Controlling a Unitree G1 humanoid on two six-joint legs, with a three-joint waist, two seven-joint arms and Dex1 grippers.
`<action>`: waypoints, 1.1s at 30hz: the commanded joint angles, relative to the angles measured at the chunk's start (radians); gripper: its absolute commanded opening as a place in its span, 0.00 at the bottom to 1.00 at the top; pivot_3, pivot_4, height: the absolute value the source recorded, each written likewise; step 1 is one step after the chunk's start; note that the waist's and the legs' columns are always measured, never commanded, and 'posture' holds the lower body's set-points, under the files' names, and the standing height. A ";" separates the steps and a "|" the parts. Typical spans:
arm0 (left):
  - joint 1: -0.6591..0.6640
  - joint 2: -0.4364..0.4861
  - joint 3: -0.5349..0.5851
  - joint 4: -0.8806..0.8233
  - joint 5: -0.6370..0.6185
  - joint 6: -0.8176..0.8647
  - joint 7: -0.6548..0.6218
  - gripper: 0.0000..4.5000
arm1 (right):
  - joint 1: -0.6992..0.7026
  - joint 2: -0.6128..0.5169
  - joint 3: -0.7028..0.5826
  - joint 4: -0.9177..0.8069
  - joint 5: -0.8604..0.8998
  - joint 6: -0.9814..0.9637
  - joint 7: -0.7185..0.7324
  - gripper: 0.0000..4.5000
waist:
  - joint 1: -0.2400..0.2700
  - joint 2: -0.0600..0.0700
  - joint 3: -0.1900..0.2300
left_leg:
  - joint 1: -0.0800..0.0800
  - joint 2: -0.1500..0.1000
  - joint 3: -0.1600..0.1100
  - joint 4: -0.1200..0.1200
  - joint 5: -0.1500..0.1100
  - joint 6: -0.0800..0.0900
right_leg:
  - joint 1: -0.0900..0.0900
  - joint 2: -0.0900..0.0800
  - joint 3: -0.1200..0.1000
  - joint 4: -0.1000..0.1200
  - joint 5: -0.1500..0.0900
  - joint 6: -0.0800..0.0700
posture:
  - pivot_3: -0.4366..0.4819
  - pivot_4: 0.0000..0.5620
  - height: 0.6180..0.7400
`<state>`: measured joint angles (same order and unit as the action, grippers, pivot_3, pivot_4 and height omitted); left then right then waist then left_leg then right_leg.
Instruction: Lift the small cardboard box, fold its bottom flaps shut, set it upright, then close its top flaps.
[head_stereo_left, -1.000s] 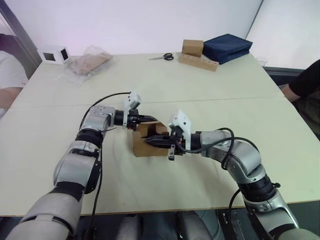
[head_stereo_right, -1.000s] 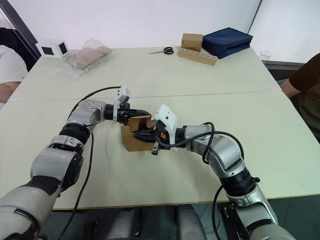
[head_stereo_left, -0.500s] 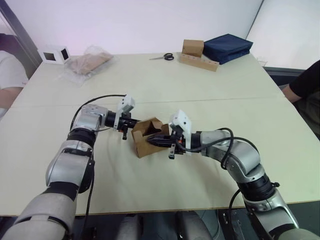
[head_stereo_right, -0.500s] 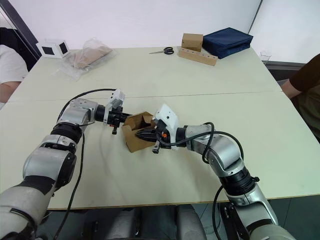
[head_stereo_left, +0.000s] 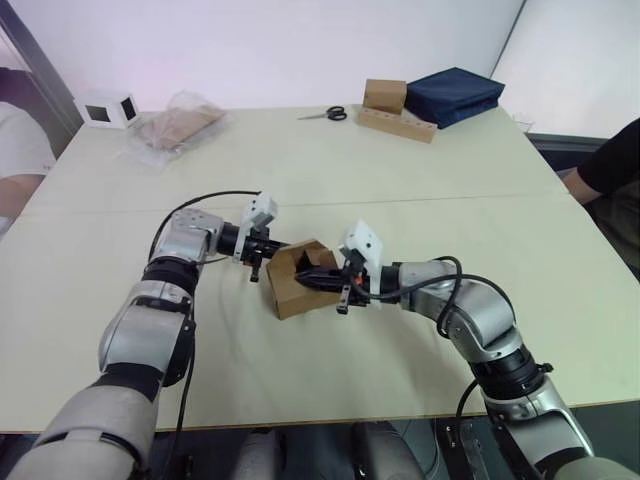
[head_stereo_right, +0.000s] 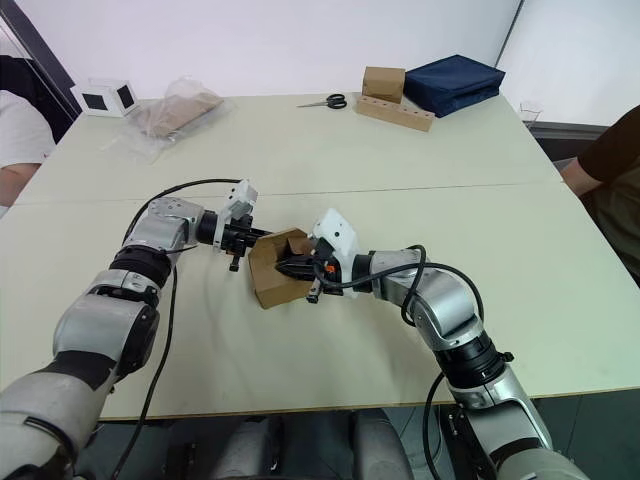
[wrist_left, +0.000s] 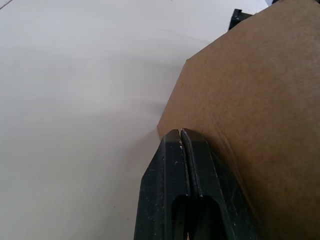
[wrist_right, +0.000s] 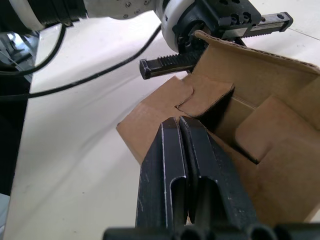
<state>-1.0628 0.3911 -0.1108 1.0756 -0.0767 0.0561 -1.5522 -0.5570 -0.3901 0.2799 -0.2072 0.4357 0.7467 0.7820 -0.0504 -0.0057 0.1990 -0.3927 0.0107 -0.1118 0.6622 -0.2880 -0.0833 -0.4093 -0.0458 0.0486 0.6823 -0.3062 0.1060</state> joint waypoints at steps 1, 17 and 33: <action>-0.008 -0.004 -0.004 -0.030 0.002 -0.013 -0.018 0.00 | -0.021 0.014 0.015 0.016 -0.025 -0.017 -0.002 0.01 | -0.001 0.000 0.000 | 0.000 0.000 0.000 0.000 0.000 0.000 | 0.000 0.000 0.000 0.000 0.000 0.000 | 0.48 0.27 1.00; 0.007 0.111 0.095 -0.172 -0.078 0.052 0.008 0.00 | -0.003 0.011 0.031 0.015 -0.060 -0.013 0.001 0.01 | -0.011 0.000 0.000 | 0.000 0.000 0.000 0.000 0.000 0.000 | 0.000 0.000 0.000 0.000 0.000 0.000 | 0.48 0.27 1.00; 0.551 0.353 0.249 -1.193 -0.470 0.653 0.145 0.00 | -0.003 0.013 0.001 0.015 -0.058 -0.005 -0.024 0.01 | -0.014 0.000 0.000 | 0.002 0.001 -0.001 0.000 0.000 0.000 | 0.002 0.000 0.000 0.000 0.000 0.000 | 0.48 0.27 1.00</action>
<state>-0.5412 0.7361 0.1099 -0.0368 -0.4952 0.6743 -1.4382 -0.5597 -0.3733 0.2963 -0.1934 0.3860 0.7354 0.7669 -0.0648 -0.0054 0.1987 -0.3909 0.0115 -0.1131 0.6620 -0.2879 -0.0835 -0.4072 -0.0460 0.0487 0.6826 -0.3062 0.1060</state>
